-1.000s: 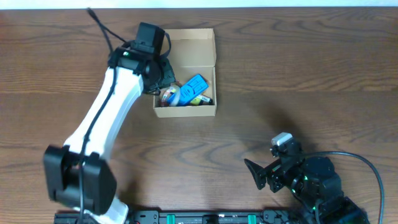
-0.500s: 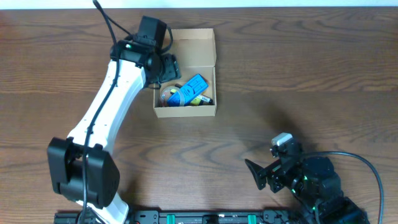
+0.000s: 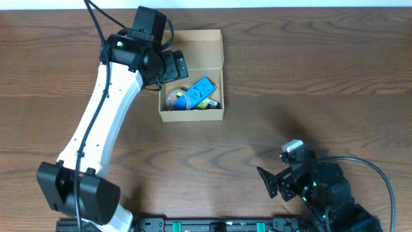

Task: Pack container
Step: 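Raise both grippers to the box's lid flaps on either side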

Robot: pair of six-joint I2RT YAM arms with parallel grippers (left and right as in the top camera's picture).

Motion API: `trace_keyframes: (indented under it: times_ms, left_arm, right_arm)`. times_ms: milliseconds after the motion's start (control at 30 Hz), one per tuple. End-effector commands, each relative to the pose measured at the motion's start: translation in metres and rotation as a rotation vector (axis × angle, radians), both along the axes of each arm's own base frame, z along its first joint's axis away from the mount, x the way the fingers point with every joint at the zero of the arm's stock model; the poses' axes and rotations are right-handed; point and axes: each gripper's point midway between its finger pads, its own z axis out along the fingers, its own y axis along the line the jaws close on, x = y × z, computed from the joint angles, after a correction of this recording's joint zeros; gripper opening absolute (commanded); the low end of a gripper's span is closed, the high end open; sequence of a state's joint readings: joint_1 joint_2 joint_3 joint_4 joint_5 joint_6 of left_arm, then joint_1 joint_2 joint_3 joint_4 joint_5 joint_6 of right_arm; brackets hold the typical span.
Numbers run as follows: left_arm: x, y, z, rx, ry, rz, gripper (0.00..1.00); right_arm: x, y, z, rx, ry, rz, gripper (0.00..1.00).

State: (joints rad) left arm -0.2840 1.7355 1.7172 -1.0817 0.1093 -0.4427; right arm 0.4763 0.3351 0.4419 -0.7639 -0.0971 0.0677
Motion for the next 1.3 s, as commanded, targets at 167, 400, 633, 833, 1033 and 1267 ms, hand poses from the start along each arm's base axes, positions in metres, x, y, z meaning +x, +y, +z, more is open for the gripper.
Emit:
trace_keyframes:
  times_ms: [167,400,633,833,1033,1267]
  left_arm:
    - [0.002,0.004,0.006,-0.029,-0.005,-0.003,0.96]
    - [0.014,0.026,0.012,-0.171,-0.004,0.061,0.91]
    - [0.038,0.072,0.026,-0.284,-0.078,0.166,0.67]
    - [0.060,0.111,0.030,-0.282,-0.162,0.246,0.18]
    - [0.084,0.128,0.005,-0.287,-0.163,0.279,0.05]
    - [0.117,0.124,-0.051,-0.369,-0.105,0.291,0.05]
  right_arm:
    - [0.013,0.009,0.039,0.128,-0.044,-0.047,0.99]
    - [0.058,0.019,0.096,0.121,0.023,-0.116,0.99]
    - [0.146,0.037,0.129,-0.041,0.083,-0.082,0.09]
    - [0.214,0.053,0.117,-0.067,0.129,-0.086,0.01]
    - [0.256,0.059,0.101,0.010,0.133,-0.147,0.01]
    - [0.286,0.043,0.076,0.086,0.183,-0.227,0.01]
